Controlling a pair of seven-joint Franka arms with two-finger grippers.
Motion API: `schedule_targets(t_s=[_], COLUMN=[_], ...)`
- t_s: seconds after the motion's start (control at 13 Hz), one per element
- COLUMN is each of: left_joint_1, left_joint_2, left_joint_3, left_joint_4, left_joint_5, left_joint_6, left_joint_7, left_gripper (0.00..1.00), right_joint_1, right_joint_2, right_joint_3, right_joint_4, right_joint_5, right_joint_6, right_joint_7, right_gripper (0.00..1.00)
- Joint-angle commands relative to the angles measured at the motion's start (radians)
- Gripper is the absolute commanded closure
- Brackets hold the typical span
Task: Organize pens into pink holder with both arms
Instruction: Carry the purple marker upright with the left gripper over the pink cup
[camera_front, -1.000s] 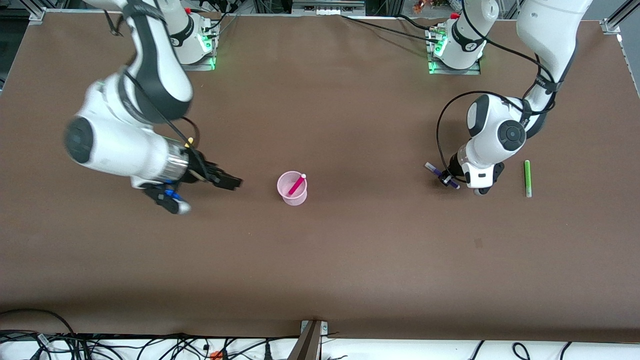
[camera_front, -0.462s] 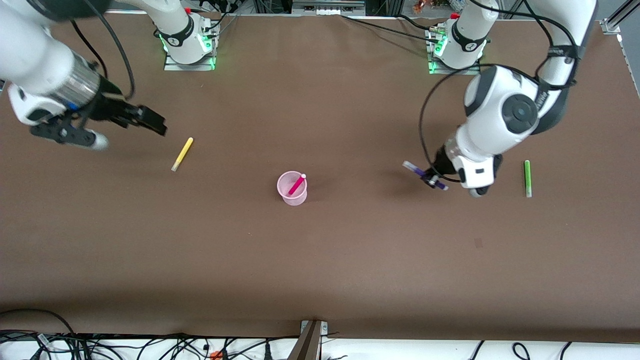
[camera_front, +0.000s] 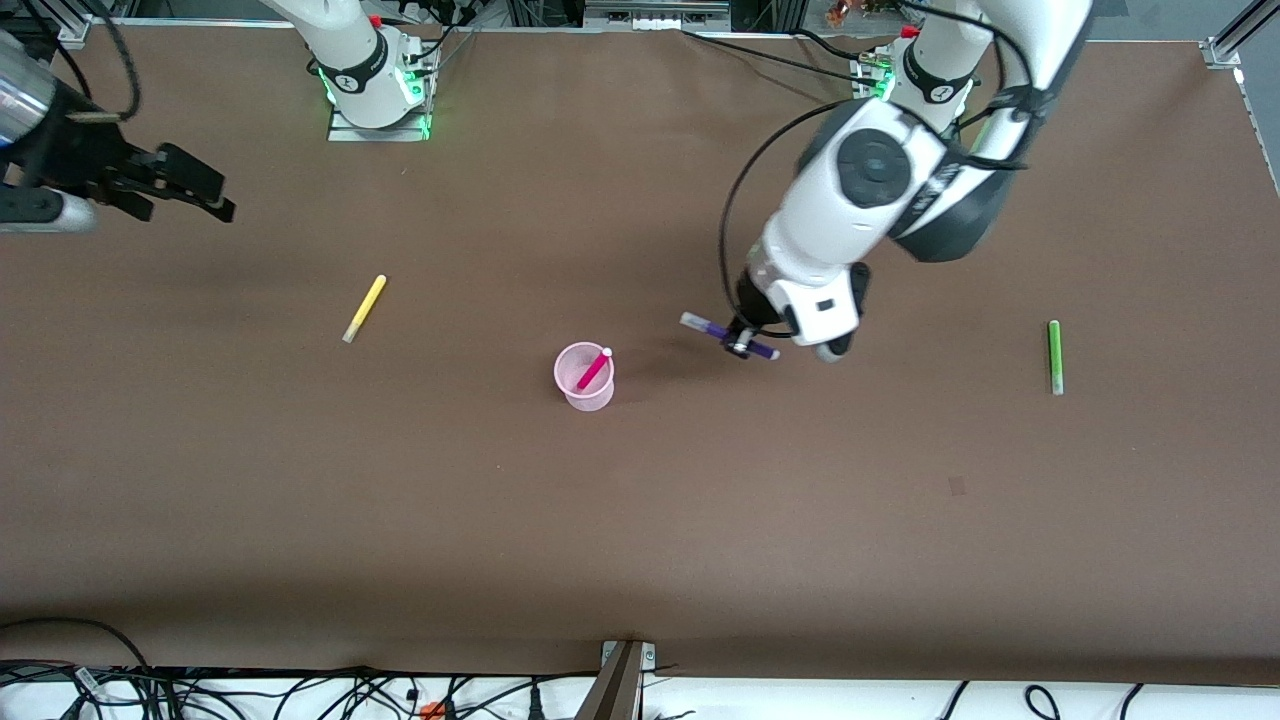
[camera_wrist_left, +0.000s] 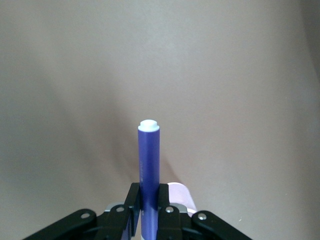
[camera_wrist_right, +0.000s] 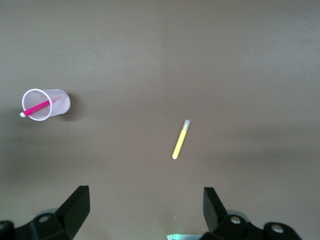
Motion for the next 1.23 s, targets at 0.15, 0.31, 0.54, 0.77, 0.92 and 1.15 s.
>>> schedule_targets(t_s=[0.15, 0.31, 0.54, 0.77, 0.92, 1.15], left_joint_1=[-0.186, -0.325, -0.546, -0.594, -0.609, -0.636], left_joint_2=[0.217, 0.260, 0.326, 0.343, 0.361, 0.395], left_joint_3=[0.046, 0.162, 0.396, 0.422, 0.422, 0.422], left_joint_4=[0.240, 0.294, 0.388, 0.391, 0.394, 0.397], left_joint_5=[0.328, 0.406, 0.425, 0.435, 0.500, 0.598], left_joint_6=[-0.020, -0.020, -0.020, -0.020, -0.020, -0.020], left_joint_7=[-0.284, -0.319, -0.321, -0.316, -0.308, -0.308], left_gripper=[1.00, 1.00, 1.00, 1.00, 1.00, 1.00], right_joint_1=[-0.044, -0.043, -0.033, -0.033, -0.033, -0.032], right_joint_2=[-0.015, -0.023, -0.009, -0.001, 0.002, 0.002], right_joint_3=[0.064, 0.064, 0.068, 0.067, 0.067, 0.068], right_joint_4=[-0.070, -0.071, -0.043, -0.040, -0.034, -0.034], right_joint_5=[-0.021, -0.028, -0.070, -0.068, -0.070, -0.068], right_joint_6=[0.040, 0.053, 0.047, 0.047, 0.045, 0.045], right_joint_7=[-0.035, -0.037, -0.023, -0.035, -0.038, -0.034], right_gripper=[0.00, 0.00, 0.00, 0.00, 0.00, 0.00])
